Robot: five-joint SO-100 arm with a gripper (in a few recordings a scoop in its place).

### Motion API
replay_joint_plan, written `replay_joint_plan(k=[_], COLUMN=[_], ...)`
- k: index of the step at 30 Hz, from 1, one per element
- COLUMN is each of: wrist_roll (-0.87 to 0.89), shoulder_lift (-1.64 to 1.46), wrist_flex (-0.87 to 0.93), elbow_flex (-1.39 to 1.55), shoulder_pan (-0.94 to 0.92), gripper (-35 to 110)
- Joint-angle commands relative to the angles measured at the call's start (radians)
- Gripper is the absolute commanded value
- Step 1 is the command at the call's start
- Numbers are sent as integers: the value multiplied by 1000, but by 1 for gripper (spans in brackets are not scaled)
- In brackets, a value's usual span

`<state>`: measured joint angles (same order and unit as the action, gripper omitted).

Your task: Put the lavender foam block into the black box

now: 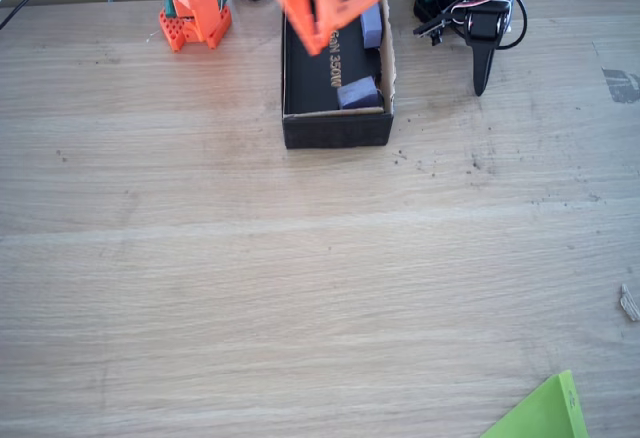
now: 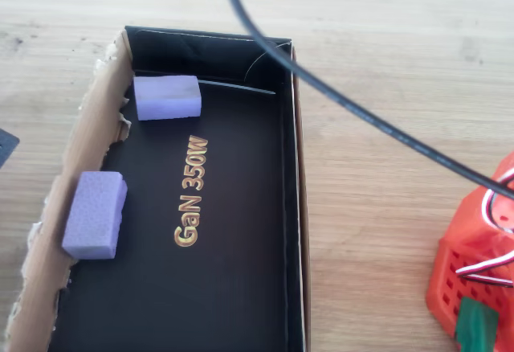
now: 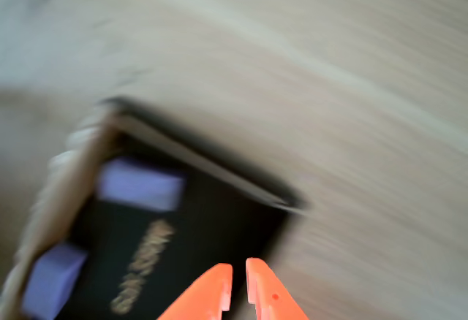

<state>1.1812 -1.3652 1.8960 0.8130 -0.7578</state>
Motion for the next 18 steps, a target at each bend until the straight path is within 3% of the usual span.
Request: replay_joint_plan(k=[1, 5, 7, 10, 13, 18], wrist_roll=[-78, -253, -428, -529, -525, -477], shoulder_lift=[-127, -127, -91, -32, -12, -81], wrist_flex=[-2, -18, -109, -161, -160, -311], elbow_flex=[84, 92, 95, 100, 138, 356], shoulder_pan=[-252, -515, -629, -733, -770, -750], gripper=[0, 0, 0, 0, 0, 0])
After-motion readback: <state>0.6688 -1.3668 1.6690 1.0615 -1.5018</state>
